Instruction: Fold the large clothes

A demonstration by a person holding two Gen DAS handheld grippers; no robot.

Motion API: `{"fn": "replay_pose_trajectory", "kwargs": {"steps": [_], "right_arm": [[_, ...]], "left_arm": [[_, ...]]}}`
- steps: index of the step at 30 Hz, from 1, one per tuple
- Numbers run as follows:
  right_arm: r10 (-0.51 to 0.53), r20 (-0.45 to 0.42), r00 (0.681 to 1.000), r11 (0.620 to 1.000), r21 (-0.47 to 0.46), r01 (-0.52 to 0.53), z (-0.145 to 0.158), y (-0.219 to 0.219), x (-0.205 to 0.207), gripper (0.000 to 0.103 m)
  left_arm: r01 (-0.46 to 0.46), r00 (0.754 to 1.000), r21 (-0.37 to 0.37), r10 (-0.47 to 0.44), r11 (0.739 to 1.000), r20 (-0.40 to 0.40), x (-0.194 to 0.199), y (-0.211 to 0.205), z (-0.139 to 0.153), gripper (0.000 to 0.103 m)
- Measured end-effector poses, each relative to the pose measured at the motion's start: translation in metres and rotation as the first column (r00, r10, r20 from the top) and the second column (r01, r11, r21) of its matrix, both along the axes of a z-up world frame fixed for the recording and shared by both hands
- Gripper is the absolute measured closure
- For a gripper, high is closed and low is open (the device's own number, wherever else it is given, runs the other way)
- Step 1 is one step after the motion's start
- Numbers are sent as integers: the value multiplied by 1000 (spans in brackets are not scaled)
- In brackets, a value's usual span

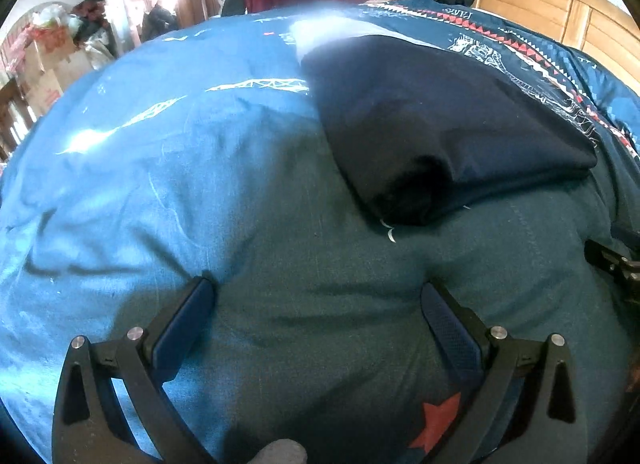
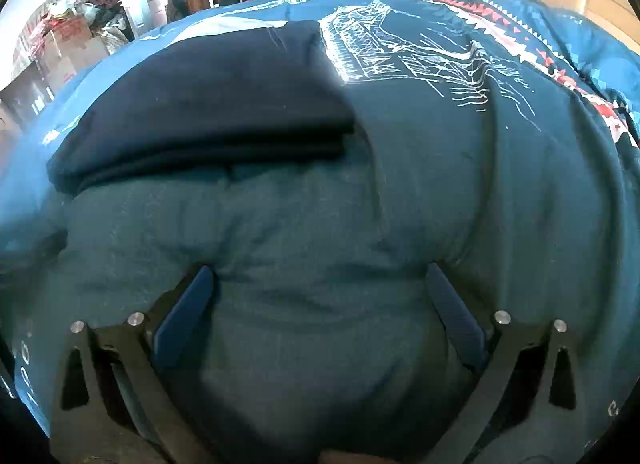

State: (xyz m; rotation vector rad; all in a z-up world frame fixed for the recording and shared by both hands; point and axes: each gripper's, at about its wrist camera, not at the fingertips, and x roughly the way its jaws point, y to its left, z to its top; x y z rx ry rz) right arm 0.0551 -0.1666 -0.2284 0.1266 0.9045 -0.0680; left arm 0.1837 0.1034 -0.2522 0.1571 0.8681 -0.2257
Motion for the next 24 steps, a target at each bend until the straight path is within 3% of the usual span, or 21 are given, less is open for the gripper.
{"fn": "replay_pose_trajectory", "kwargs": {"steps": [24], "right_arm": [[3, -2, 1000, 1000, -9, -3, 0, -1, 4, 0]], "left_arm": [[2, 1000, -6, -2, 1000, 2, 1, 0, -1, 0]]}}
